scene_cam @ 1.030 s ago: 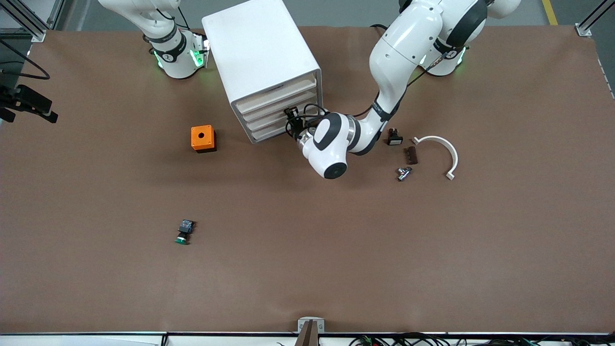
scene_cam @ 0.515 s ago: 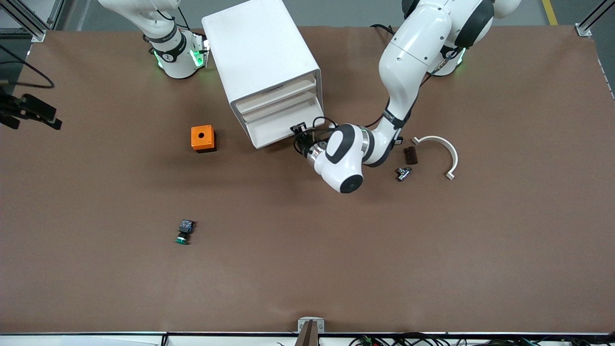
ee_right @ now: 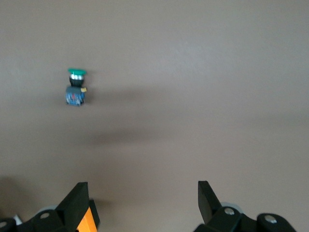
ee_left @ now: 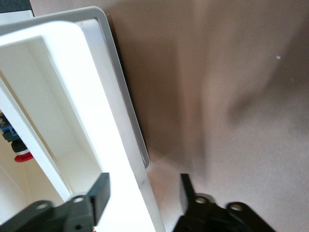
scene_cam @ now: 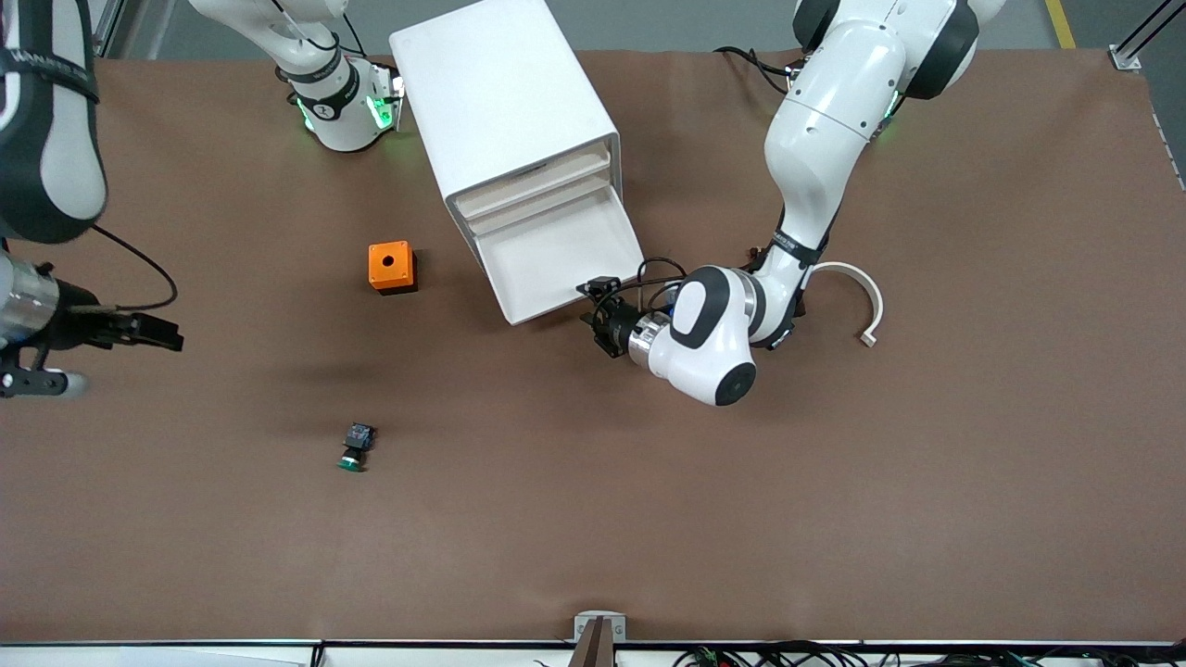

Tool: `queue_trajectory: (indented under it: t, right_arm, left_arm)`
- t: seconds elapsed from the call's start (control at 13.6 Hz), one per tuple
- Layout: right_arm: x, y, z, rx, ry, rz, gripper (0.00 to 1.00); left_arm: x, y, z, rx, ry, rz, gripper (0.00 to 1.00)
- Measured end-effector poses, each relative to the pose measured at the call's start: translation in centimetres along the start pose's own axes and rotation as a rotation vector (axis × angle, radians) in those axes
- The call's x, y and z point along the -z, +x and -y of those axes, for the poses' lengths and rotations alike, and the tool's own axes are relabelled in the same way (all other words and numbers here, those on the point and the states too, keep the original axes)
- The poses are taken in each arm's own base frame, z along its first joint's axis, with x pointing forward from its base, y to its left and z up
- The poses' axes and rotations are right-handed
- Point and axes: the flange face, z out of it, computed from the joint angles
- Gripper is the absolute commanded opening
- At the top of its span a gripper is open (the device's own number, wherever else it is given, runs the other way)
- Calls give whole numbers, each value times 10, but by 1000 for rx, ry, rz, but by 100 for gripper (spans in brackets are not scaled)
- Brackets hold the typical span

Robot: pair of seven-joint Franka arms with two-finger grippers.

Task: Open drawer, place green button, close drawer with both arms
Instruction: 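Pull the drawer open with the left gripper while the right gripper reaches out, then grasp the green push-button with the right gripper while the left gripper withdraws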

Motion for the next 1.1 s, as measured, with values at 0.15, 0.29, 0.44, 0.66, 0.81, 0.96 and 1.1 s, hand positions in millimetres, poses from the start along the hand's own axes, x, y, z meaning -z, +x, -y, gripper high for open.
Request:
queue_trajectory:
  t: [0.15, 0.29, 0.44, 0.66, 0.81, 0.96, 1.1]
  right_arm:
    - [-30, 15, 32, -57, -3, -16, 100]
    - [-63, 26, 69, -119, -7, -26, 100]
    - [-95, 36, 94, -143, -9, -41, 100]
    - [-139, 48, 108, -183, -10, -57, 100]
    - [-166, 53, 120, -208, -9, -70, 100]
    - [-191, 56, 133, -234, -6, -91, 100]
    - [-214, 59, 145, -264, -1, -109, 100]
  left_arm:
    - [11, -4, -1, -8, -17, 18, 100]
    - [42, -3, -9, -3, -44, 57, 100]
    - [86, 4, -18, -4, -82, 102, 100]
    - [143, 12, -24, -85, -144, 143, 100]
    - [174, 22, -30, -130, -183, 161, 100]
    - [198, 31, -32, -166, -232, 124, 100]
    - [215, 28, -19, -215, -294, 37, 100]
